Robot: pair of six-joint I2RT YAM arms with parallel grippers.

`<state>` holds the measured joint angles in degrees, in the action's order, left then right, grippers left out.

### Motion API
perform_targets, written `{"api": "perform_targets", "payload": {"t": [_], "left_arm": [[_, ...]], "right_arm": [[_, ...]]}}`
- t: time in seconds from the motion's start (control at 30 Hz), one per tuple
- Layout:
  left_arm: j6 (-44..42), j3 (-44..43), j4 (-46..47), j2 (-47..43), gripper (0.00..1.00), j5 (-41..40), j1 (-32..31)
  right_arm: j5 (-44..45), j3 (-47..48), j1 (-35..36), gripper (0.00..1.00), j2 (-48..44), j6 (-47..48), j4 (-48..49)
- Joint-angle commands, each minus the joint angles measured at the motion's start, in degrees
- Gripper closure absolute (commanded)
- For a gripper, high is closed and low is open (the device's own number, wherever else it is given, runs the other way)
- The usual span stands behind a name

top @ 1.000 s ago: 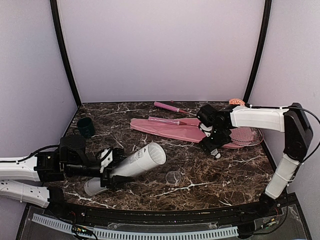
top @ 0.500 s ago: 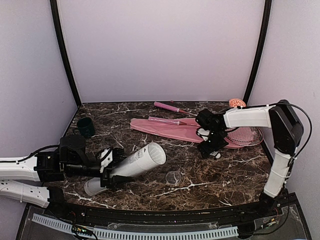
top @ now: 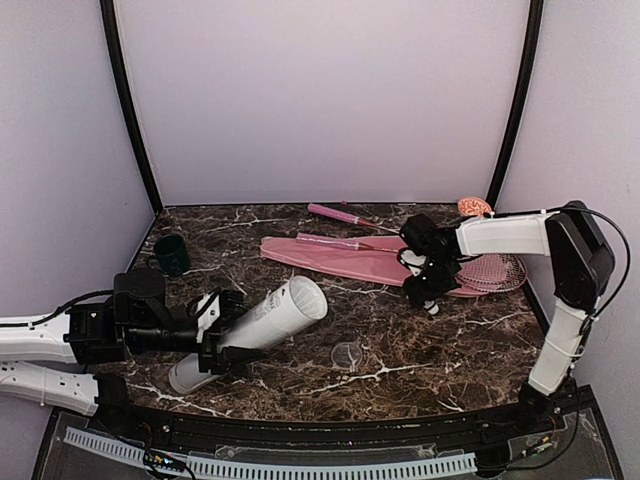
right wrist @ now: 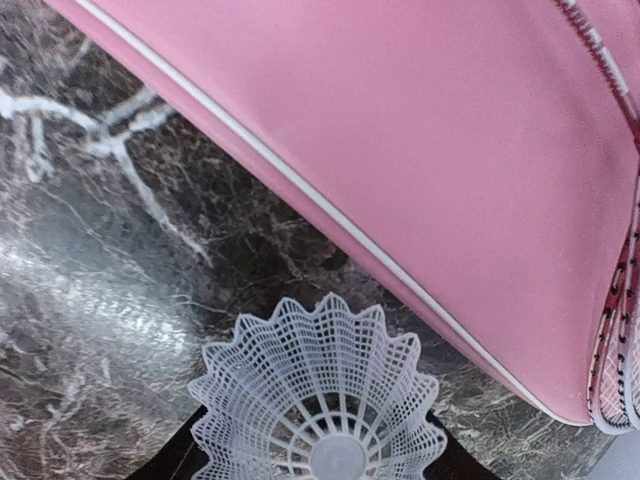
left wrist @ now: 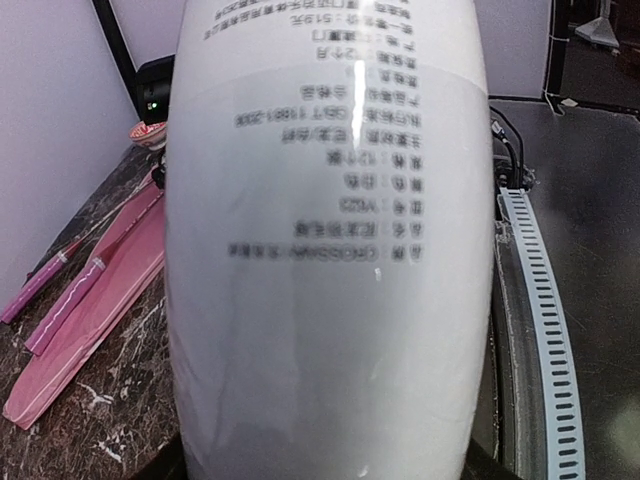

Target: Pack up the badminton gear

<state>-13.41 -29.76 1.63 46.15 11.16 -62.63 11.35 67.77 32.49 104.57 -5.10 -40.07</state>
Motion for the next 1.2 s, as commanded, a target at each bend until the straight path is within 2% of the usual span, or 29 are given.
{"api": "perform_targets", "payload": {"t": [0.0,0.1,0.37,0.63,0.83,0.97,1.17], "left_arm": [[1.9,0.0,2.9,-1.7,0.53,-2.3,0.0],[2.4,0.1,3.8,-2.0,0.53,-3.8,0.0],[4.5,1.9,7.8,-4.1,0.53,-6.3,0.0],[4.2,1.4,6.6,-2.1,0.54,-6.8,0.0],[3.0,0.7,5.7,-0.8,0.54,-4.7,0.0],[2.3,0.6,7.0,-0.6,0.54,-3.3,0.0],[2.2,0.5,8.2,-0.2,0.54,-3.0,0.0]], "right_arm": [[-2.0,-0.2,-0.5,0.47,-7.0,-1.2,4.7],[-4.2,0.1,-0.9,0.52,-10.6,-1.9,7.2],[-11.2,1.3,-1.0,0.56,-19.5,-4.4,13.6],[-34.7,7.2,0.0,0.57,-27.8,-6.5,15.1],[-45.1,13.5,5.6,0.58,-32.4,-6.0,10.3],[-46.8,18.9,12.7,0.58,-32.6,-5.5,6.7],[-41.8,24.6,21.7,0.59,-29.4,-3.0,-0.4]]}}
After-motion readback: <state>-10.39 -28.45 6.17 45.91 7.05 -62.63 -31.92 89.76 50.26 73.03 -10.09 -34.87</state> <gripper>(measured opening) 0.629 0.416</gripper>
